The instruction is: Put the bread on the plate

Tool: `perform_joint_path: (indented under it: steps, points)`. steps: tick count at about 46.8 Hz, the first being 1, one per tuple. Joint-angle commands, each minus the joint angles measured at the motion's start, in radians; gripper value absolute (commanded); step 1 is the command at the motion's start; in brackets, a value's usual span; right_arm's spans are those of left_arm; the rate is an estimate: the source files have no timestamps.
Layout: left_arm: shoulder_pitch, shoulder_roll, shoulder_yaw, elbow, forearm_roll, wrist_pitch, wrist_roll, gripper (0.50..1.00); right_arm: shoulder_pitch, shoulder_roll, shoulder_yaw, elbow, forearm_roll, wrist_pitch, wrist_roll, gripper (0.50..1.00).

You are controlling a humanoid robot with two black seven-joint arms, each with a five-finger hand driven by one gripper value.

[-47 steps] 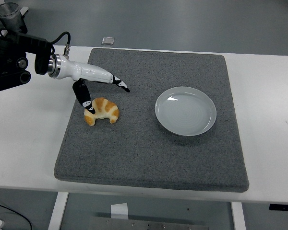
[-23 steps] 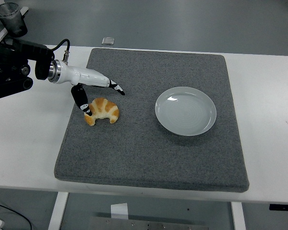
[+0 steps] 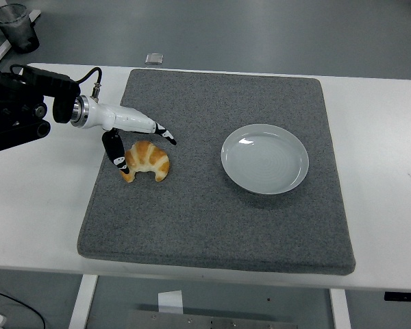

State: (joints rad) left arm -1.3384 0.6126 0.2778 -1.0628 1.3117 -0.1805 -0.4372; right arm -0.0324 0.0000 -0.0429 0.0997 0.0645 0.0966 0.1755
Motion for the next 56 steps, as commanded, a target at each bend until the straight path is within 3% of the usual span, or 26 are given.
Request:
perform_joint_path:
  steps: [1,38,43,49,56]
  points:
    - [0.005,-0.022,0.0,0.02,0.0,0.022,0.0,0.996,0.0,0.0,0.0,0.0,0.0,0.0,-0.001,0.932]
    - [0.018,-0.06,0.018,0.046,0.001,0.029,0.0,0.979,0.0,0.0,-0.002,0.0,0.0,0.0,-0.001,0.932]
    - [0.018,-0.06,0.034,0.046,0.006,0.049,0.0,0.932,0.0,0.0,-0.002,0.0,0.0,0.0,-0.001,0.932]
    - [0.016,-0.062,0.052,0.047,0.034,0.067,0.0,0.838,0.0,0.0,-0.002,0.0,0.0,0.0,-0.001,0.932]
    - [0.015,-0.062,0.052,0.049,0.066,0.07,0.0,0.662,0.0,0.0,-0.002,0.0,0.0,0.0,-0.001,0.932]
